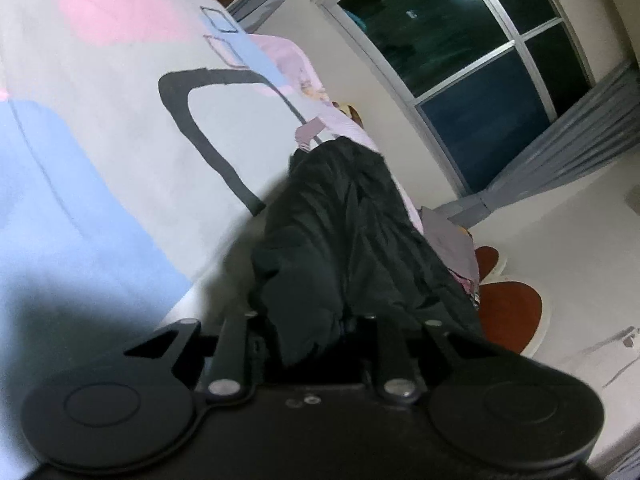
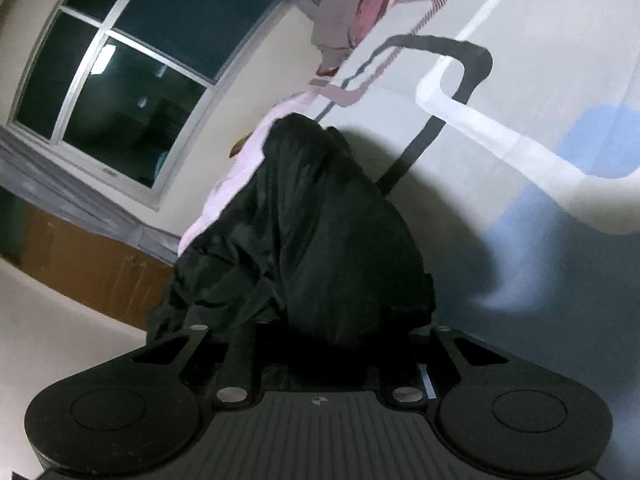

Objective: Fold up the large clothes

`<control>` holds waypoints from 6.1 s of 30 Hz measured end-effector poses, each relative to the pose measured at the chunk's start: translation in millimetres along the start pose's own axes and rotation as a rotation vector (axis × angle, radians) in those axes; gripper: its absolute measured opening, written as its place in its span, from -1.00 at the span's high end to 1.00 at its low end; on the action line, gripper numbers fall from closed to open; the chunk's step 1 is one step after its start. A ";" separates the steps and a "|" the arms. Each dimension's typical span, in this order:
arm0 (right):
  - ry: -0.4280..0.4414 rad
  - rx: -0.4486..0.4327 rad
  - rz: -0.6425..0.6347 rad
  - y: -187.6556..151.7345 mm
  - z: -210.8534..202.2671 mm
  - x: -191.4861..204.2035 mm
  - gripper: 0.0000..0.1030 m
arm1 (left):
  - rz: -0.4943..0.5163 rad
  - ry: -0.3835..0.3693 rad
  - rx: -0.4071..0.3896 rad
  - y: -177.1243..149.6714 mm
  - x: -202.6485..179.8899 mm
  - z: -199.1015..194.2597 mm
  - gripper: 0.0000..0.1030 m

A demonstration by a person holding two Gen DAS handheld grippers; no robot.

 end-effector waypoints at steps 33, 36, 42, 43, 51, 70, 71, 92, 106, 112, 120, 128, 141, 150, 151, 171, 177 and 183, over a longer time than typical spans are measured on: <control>-0.101 0.083 -0.040 -107.3 -182.5 -95.0 -0.18 | -0.045 0.048 -0.021 -142.6 60.4 -198.1 -0.20; -0.162 -0.011 -0.121 -99.3 -212.4 -92.1 -0.25 | -0.067 0.026 -0.038 -143.4 62.1 -210.6 -0.33; -0.074 -0.067 -0.355 -93.9 -222.3 -17.7 0.68 | -0.125 0.007 -0.018 -148.9 65.1 -202.6 -0.35; -0.046 -0.043 -0.409 -100.2 -213.8 1.5 0.76 | -0.133 0.006 0.002 -152.3 64.5 -196.4 -0.35; 0.033 0.104 -0.613 -157.4 -126.5 94.3 0.76 | -0.157 0.028 -0.039 -135.5 66.9 -171.0 -0.10; -0.112 0.182 -0.610 -173.6 -80.6 92.3 0.76 | -0.001 0.066 -0.014 -130.9 46.6 -169.9 0.26; -0.121 0.185 -0.612 -174.6 -79.0 91.0 0.76 | 0.012 0.065 -0.017 -130.7 43.4 -170.7 0.34; -0.109 0.211 -0.584 -193.5 -118.7 93.2 0.76 | 0.206 0.098 -0.047 -123.9 -11.2 -186.9 0.54; -0.138 0.222 -0.618 -198.9 -106.3 92.6 0.76 | 0.206 0.095 -0.046 -123.3 -11.0 -186.1 0.54; -0.162 0.248 -0.618 -206.9 -86.9 76.4 0.76 | 0.238 0.083 -0.041 -122.8 -15.0 -186.1 0.54; -0.171 0.260 -0.599 -208.6 -81.4 67.4 0.77 | 0.372 0.023 -0.053 -119.3 -55.9 -189.1 0.58; -0.144 0.255 -0.501 -199.5 -83.0 51.6 0.78 | 0.613 -0.077 -0.039 -140.4 -136.8 -191.3 0.59; -0.054 0.267 -0.231 -170.2 -101.5 8.6 0.95 | 0.884 -0.232 0.116 -233.4 -232.1 -162.2 0.59; -0.100 0.171 -0.179 -137.2 -157.3 -31.1 0.94 | 0.911 -0.278 0.245 -288.6 -250.7 -119.2 0.59; -0.112 0.159 -0.169 -134.1 -162.3 -37.7 0.94 | 0.915 -0.281 0.261 -295.8 -251.4 -114.7 0.59; -0.200 0.055 -0.039 -115.7 -224.2 -79.7 0.94 | 0.964 -0.238 0.492 -362.3 -247.4 -61.1 0.59; -0.234 0.025 -0.038 -107.7 -237.7 -81.8 0.94 | 0.971 -0.211 0.494 -364.6 -248.7 -60.3 0.58; -0.260 0.019 -0.052 -105.7 -244.8 -83.2 0.94 | 0.998 -0.181 0.526 -375.3 -257.6 -50.9 0.55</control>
Point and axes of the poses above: each gripper's, at about its wrist camera, not at the fingertips, and z roughly the way its jaws point, x to its left, y to its top, the point moved 8 cm from there along z, roughly the way its jaws point, and after that the axes turned 2 degrees about -y, right-handed, at the moved point
